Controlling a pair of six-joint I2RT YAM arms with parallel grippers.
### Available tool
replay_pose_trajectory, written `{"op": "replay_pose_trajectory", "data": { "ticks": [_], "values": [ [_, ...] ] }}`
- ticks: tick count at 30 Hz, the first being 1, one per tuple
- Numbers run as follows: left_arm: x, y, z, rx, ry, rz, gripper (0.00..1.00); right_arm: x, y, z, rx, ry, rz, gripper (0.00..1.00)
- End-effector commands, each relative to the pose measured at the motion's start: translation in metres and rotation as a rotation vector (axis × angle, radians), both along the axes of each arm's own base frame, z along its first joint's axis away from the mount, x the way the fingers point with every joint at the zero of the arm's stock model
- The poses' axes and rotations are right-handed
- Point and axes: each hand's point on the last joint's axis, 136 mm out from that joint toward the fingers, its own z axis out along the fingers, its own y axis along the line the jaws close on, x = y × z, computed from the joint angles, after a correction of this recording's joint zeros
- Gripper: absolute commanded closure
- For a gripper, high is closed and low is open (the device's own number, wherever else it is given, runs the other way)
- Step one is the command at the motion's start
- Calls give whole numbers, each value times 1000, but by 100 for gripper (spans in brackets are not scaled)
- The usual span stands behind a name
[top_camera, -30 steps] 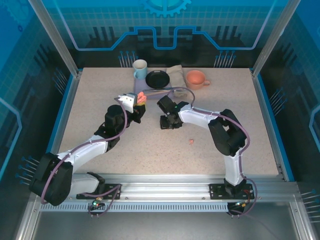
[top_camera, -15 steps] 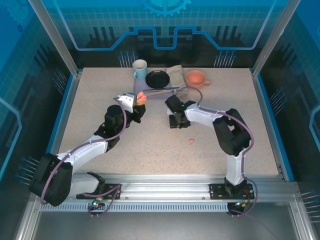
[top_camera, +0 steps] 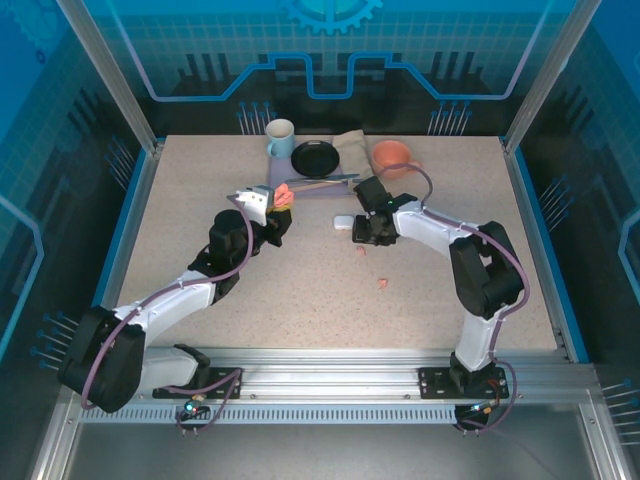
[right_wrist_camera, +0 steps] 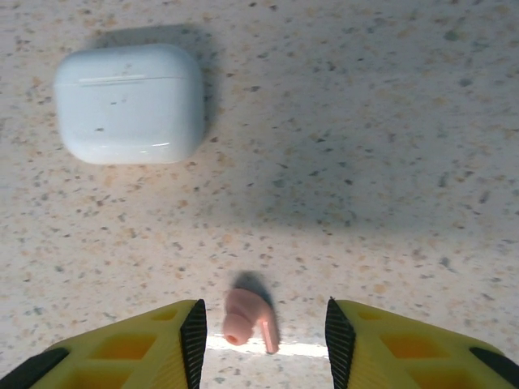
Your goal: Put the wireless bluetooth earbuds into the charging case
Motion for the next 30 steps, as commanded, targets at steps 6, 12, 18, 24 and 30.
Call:
{"op": "replay_pose_trajectory", "data": {
  "ticks": [6, 12, 18, 24, 30],
  "values": [
    [2, -1, 12, -29, -18, -9, 100, -18, 41, -24, 64, 83, 58, 55],
    [1, 0, 13, -26, -22, -7, 100, -54, 71, -10, 113, 101, 134, 56],
    [1, 0, 11, -27, -18, -10, 100, -52, 52, 21, 106, -6, 79, 54],
    [1, -1, 8, -31, -12, -11, 100, -39, 34, 11, 58, 34, 47, 52],
    [2, -1, 9, -37, -13, -9, 100, -45, 43, -6, 91, 82, 36, 51]
  ]
}}
